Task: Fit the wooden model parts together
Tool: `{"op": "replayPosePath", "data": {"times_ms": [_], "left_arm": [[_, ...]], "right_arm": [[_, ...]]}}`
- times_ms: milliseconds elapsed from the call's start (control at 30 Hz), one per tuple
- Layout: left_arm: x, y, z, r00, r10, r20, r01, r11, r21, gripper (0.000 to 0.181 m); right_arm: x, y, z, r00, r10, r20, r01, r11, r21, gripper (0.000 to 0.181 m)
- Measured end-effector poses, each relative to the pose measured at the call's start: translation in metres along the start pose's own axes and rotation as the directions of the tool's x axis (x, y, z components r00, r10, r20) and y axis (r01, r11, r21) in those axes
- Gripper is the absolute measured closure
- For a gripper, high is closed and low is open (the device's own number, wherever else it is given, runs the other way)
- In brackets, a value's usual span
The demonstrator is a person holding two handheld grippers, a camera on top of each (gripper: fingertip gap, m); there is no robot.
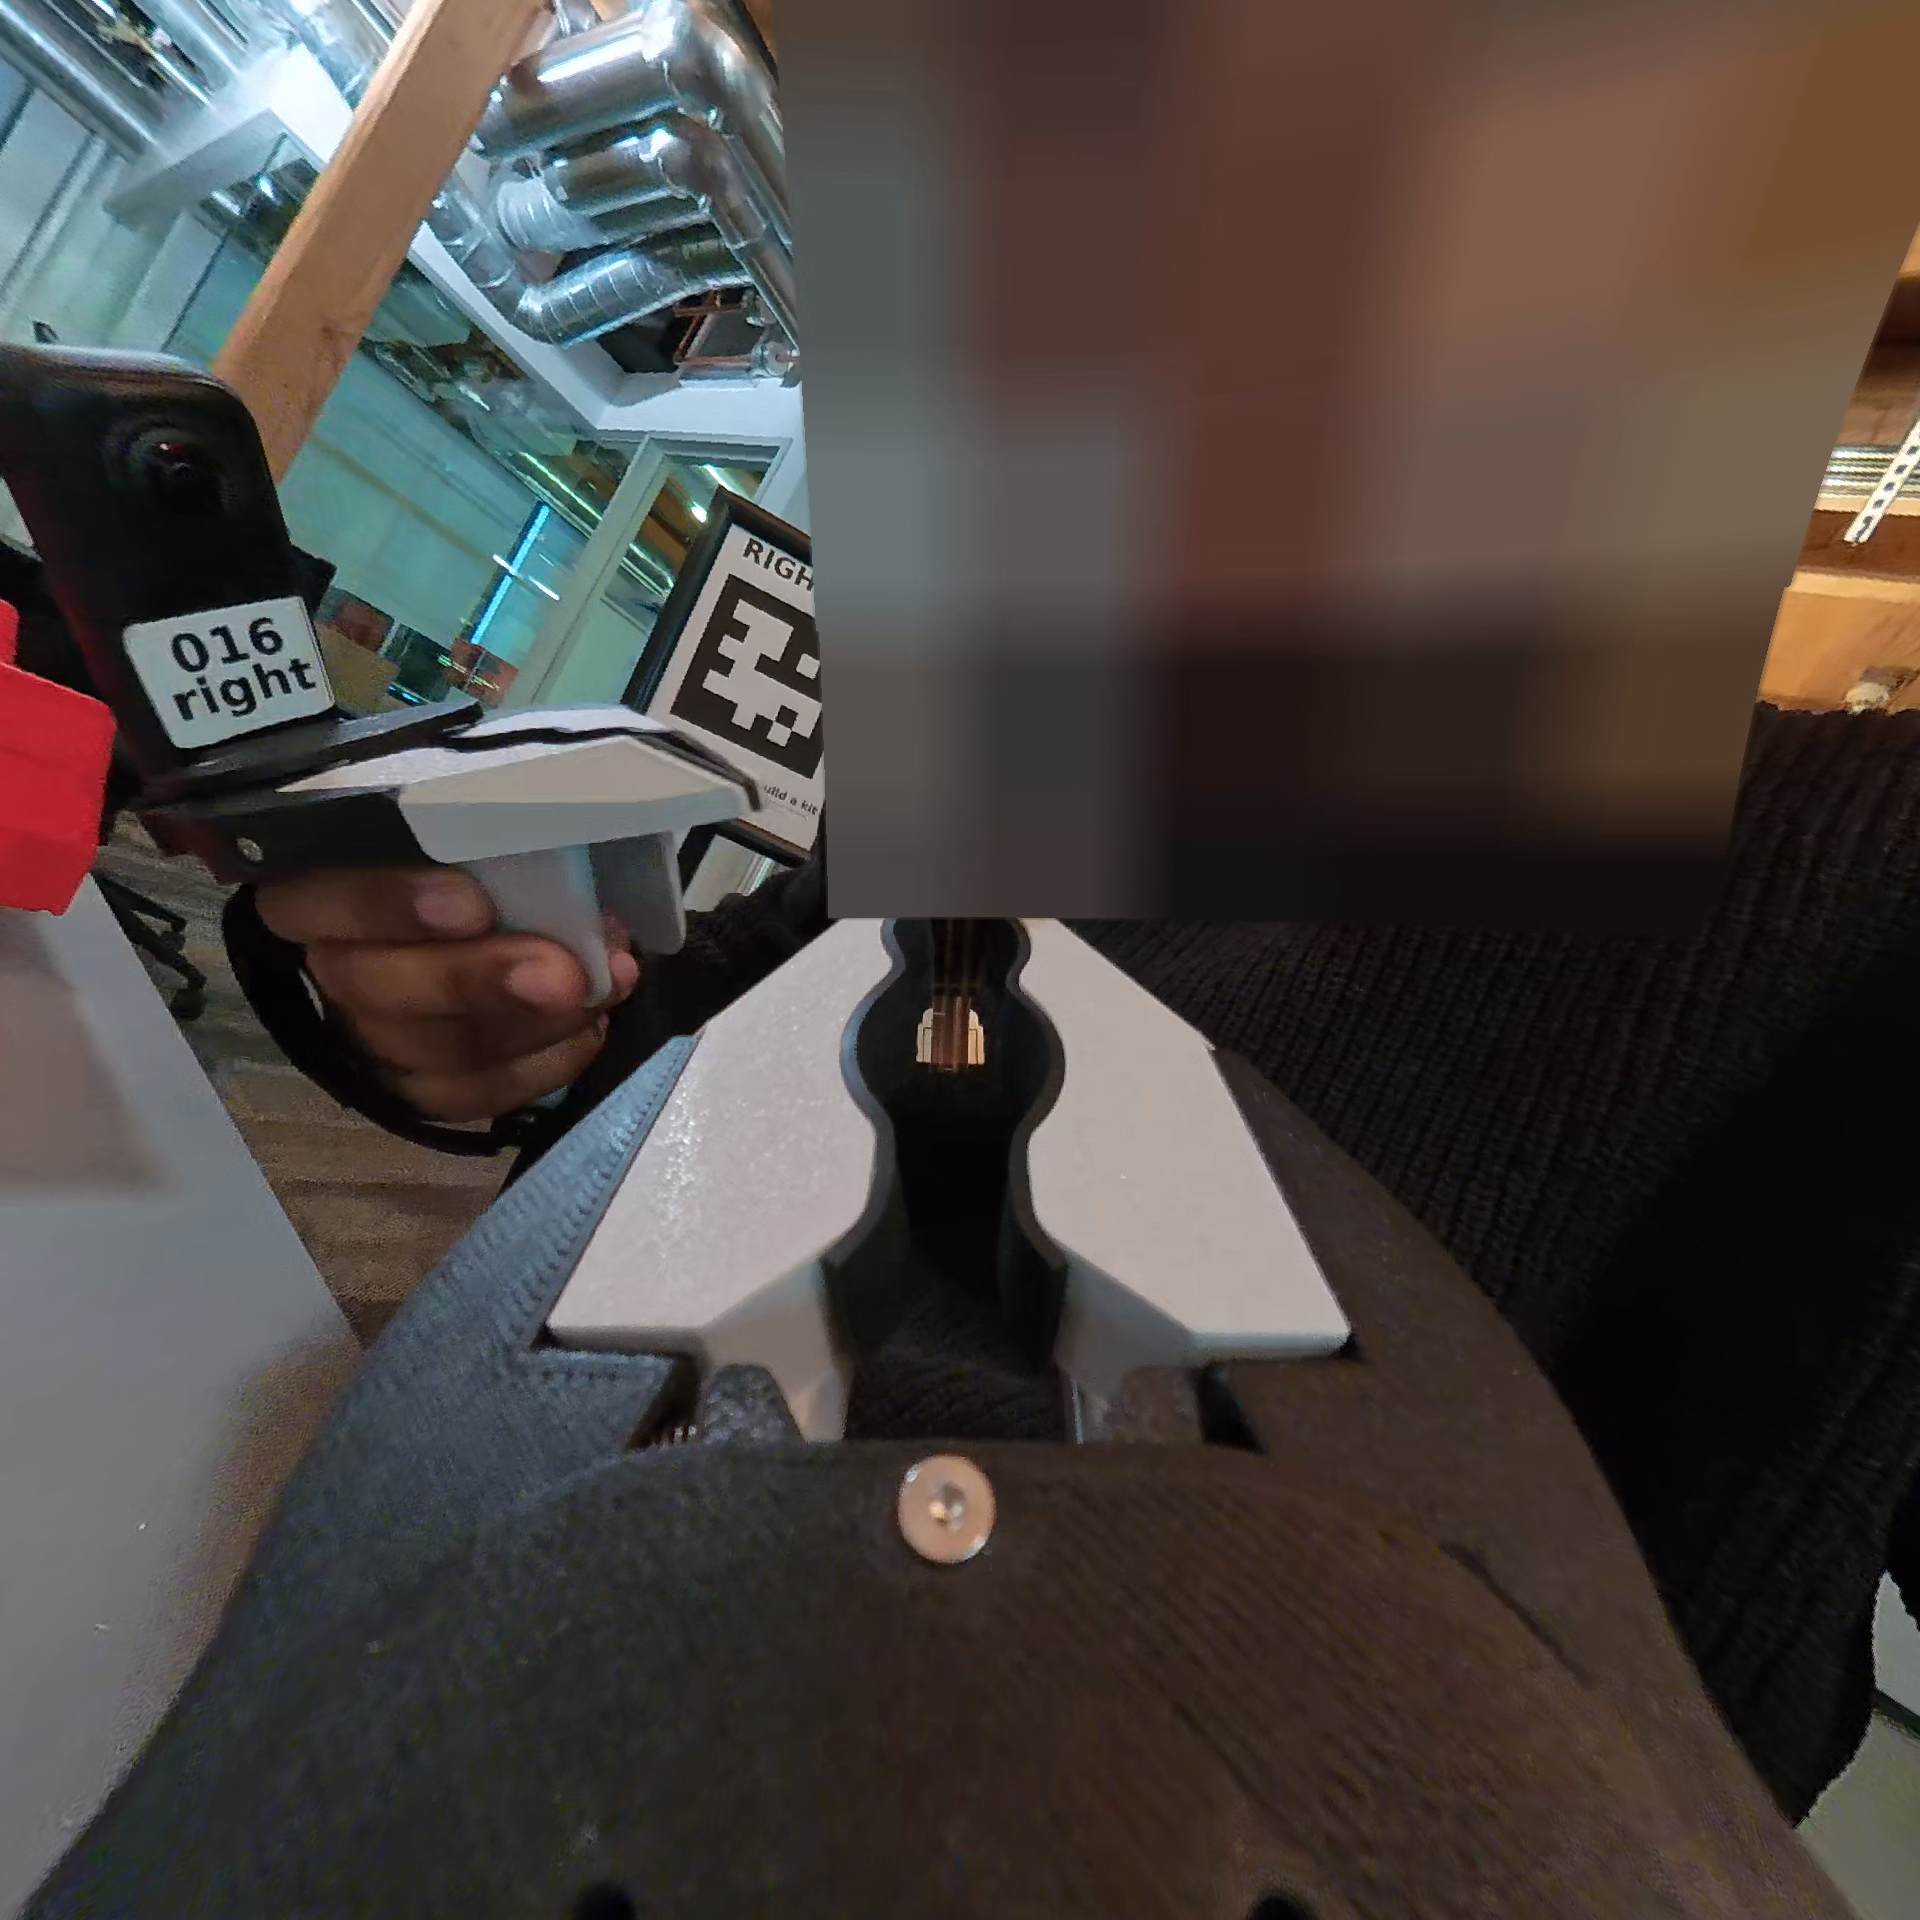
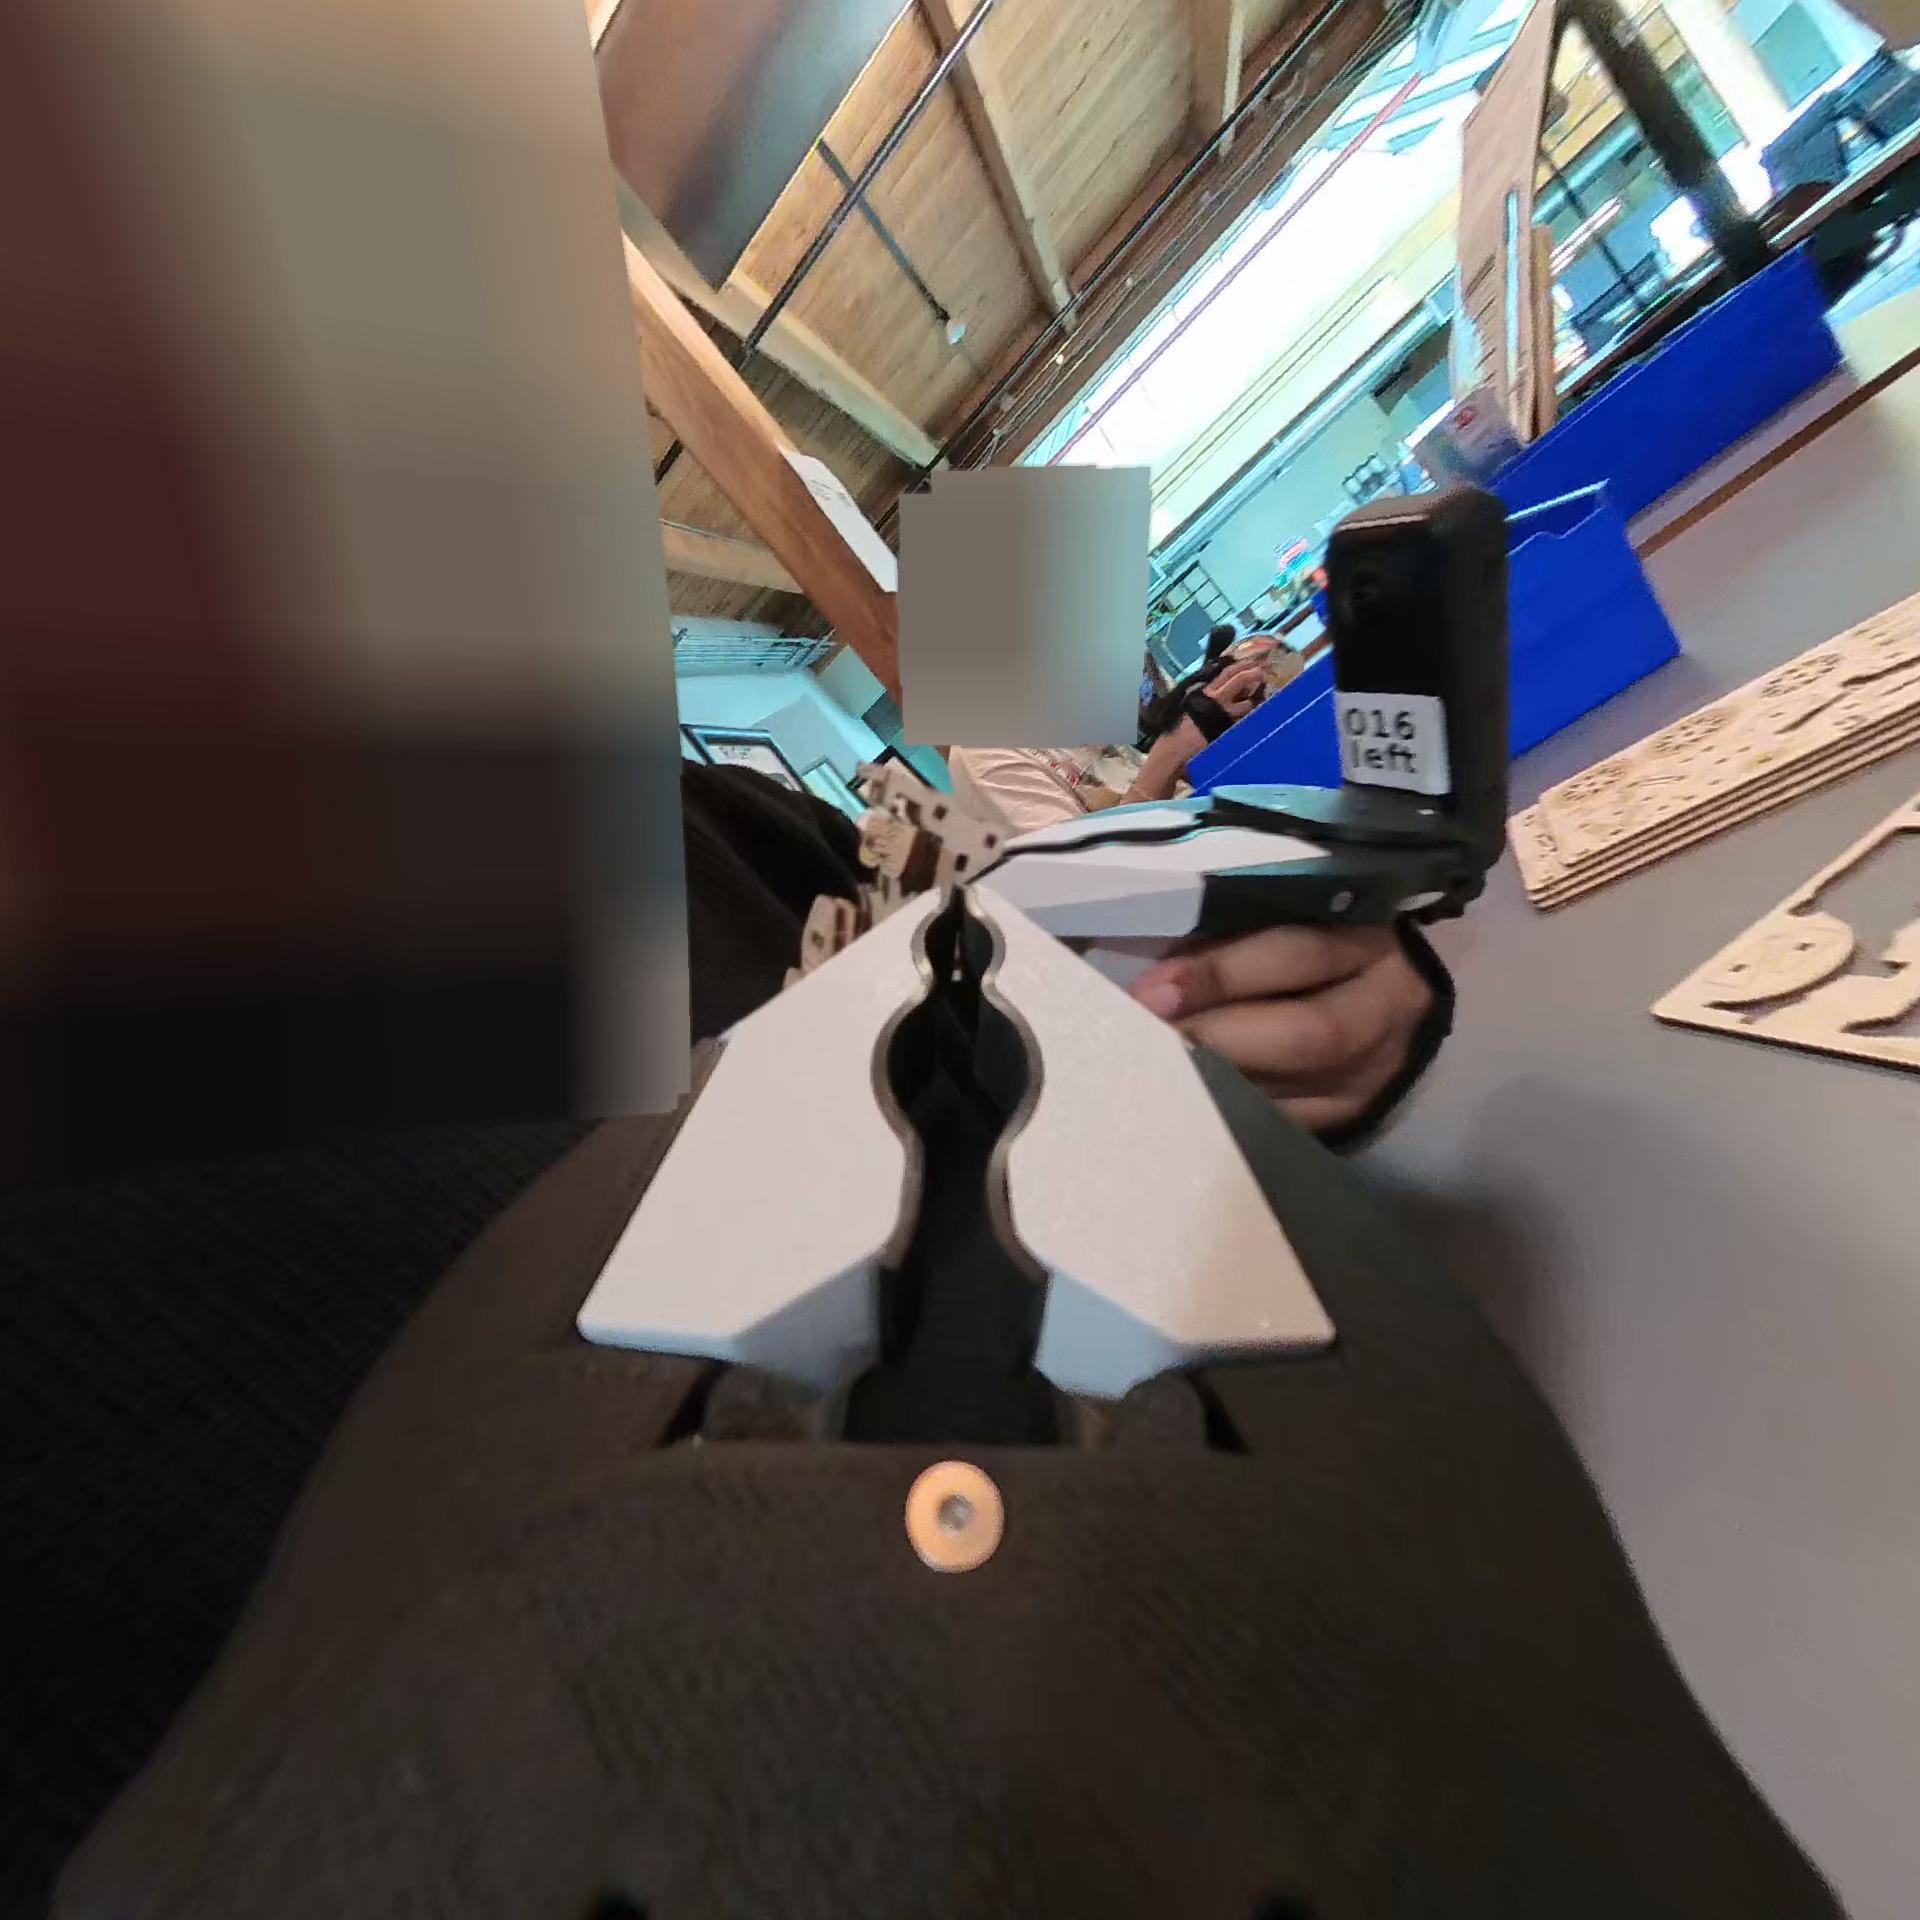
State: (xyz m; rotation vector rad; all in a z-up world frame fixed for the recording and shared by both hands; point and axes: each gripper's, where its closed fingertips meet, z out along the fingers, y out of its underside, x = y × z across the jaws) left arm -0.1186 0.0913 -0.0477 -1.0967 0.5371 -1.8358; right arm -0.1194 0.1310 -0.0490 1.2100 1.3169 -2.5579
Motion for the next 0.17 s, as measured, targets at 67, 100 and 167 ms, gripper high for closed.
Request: {"op": "replayPosePath", "data": {"times_ms": [67,100,167], "left_arm": [[-0.003,0.000,-0.001,1.000,-0.001,0.014,0.001,1.000,0.004,0.175],[-0.003,0.002,-0.001,1.000,-0.001,0.011,0.001,1.000,-0.007,0.175],[0.000,0.004,0.003,1.000,-0.011,-0.006,0.011,1.000,-0.016,0.175]], "right_arm": [[-0.007,0.010,0.011,0.999,0.001,0.033,0.001,0.999,-0.050,0.181],[-0.011,0.018,0.020,0.999,-0.004,0.050,0.008,0.996,-0.086,0.181],[-0.016,0.021,0.024,0.997,-0.002,0.073,0.009,0.995,-0.096,0.181]]}}
